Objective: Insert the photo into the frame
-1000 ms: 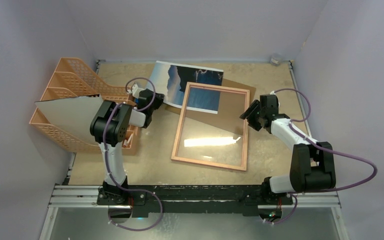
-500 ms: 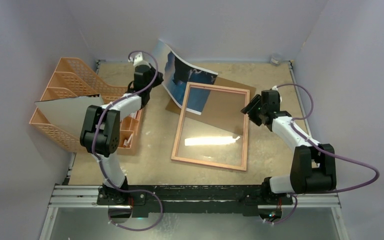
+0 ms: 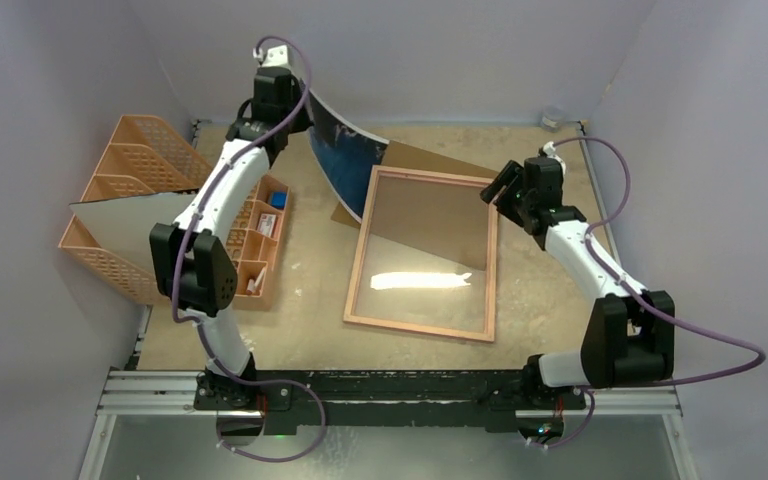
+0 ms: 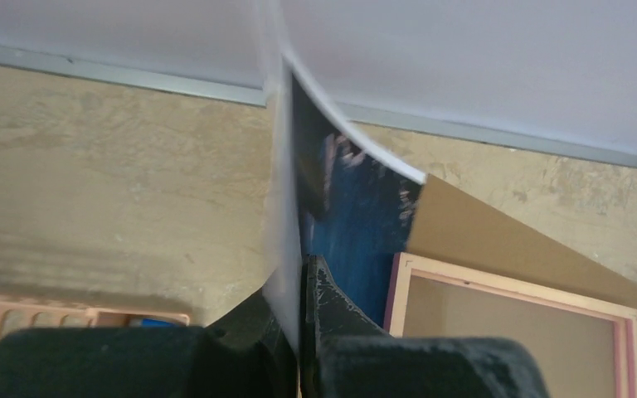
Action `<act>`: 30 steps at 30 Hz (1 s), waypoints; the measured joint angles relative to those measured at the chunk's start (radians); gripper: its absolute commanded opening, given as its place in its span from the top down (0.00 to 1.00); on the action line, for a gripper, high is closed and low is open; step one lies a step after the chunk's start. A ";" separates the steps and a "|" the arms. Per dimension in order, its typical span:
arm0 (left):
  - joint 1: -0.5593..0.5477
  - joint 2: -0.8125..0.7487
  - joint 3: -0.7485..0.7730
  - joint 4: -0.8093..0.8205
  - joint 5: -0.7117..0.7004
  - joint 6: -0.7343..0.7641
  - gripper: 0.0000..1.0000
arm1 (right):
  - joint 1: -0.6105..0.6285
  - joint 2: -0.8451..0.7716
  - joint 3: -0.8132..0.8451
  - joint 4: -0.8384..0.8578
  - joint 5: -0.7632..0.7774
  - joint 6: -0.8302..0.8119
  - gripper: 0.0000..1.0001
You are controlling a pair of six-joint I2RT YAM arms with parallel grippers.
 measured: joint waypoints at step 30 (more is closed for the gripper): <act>0.000 -0.135 0.398 -0.592 -0.066 -0.077 1.00 | 0.851 0.495 0.722 0.216 0.212 -0.318 0.15</act>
